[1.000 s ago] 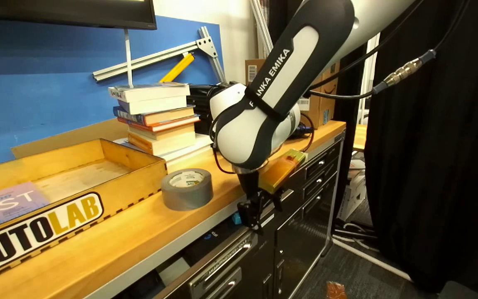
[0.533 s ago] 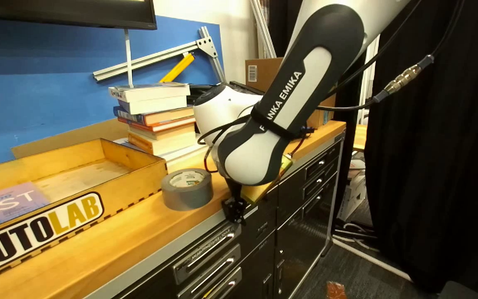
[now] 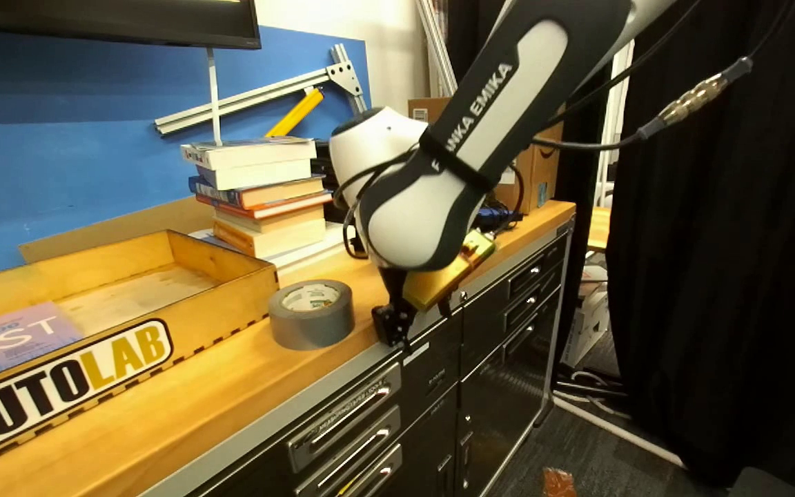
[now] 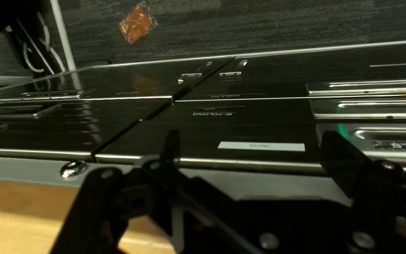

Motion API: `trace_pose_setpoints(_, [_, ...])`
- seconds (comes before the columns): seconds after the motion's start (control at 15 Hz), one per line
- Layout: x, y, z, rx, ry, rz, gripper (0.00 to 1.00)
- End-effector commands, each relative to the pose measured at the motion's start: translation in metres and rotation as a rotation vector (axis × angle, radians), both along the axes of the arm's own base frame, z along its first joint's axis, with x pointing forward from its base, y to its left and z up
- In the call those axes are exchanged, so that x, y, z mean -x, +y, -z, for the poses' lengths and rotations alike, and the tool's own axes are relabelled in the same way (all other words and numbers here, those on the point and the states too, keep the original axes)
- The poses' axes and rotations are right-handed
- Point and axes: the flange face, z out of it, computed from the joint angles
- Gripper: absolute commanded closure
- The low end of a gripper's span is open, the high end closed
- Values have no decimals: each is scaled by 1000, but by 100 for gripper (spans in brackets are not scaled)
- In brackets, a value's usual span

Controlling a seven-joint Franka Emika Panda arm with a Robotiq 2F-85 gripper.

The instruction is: Put the blue object inside the drawer then close the drawer.

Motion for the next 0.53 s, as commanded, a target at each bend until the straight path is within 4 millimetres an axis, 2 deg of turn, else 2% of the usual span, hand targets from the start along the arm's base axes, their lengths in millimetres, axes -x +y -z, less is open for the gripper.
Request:
trace_pose_setpoints(0.0, [13,-15,-85,-113,12,-82,0])
trace_pose_setpoints(0.27, [20,-16,-183,-247,-7,-166,0])
trace_pose_setpoints(0.33, [11,-18,-140,-204,5,-117,0])
trace_pose_setpoints(0.4, [14,-18,-158,-211,-8,-124,0])
trace_pose_setpoints(0.47, [16,-18,-160,-210,-9,-123,0])
